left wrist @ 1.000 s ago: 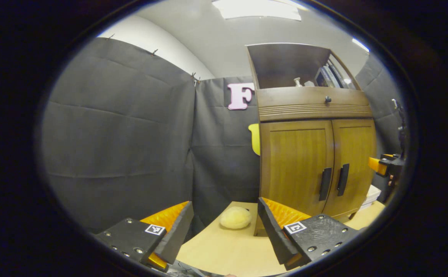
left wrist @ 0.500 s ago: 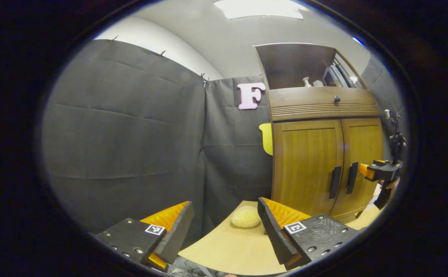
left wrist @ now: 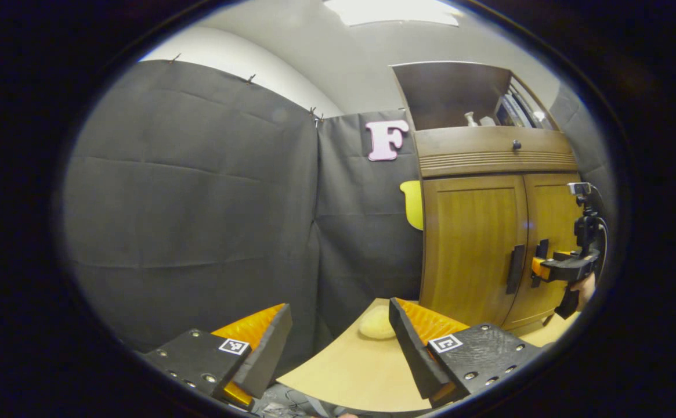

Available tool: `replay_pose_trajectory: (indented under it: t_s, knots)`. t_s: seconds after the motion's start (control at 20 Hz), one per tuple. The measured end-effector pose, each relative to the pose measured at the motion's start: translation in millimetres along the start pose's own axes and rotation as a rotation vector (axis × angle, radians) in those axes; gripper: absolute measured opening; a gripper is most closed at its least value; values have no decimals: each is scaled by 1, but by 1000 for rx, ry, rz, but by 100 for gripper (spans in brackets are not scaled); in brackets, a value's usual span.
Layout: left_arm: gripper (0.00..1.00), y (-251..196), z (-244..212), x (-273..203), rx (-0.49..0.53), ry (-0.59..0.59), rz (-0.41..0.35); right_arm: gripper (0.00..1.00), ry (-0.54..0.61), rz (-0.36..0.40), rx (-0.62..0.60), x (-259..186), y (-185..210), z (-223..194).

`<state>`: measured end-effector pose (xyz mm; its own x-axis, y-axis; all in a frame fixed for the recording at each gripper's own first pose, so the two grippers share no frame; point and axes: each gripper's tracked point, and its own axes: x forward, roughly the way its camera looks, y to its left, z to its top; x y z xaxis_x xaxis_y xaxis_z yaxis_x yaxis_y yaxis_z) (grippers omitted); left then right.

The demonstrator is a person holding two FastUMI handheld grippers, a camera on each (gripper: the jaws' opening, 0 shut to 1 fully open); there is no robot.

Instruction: Open the right door of the double-door shoe cabinet with the right hand, and open the left door with the left hand.

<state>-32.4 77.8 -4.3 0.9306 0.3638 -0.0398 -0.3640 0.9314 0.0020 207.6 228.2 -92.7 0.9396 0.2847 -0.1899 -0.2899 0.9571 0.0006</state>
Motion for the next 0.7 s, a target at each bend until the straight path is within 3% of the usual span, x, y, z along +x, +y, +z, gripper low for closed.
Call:
replay_pose_trajectory:
  t_s: [0.2,0.25,0.35,0.6,0.7]
  knots:
    - [98,1,0,0,6,8,2,57,19,2,19,0,3,-7]
    - [98,1,0,0,8,9,2,63,19,1,26,-5,2,-7]
    - [98,0,-1,0,8,13,-3,39,26,-8,29,2,5,-8]
    - [98,-2,1,1,3,9,-27,18,62,10,52,1,4,-10]
    - [98,-4,1,1,1,2,-45,17,66,17,64,-1,4,-10]
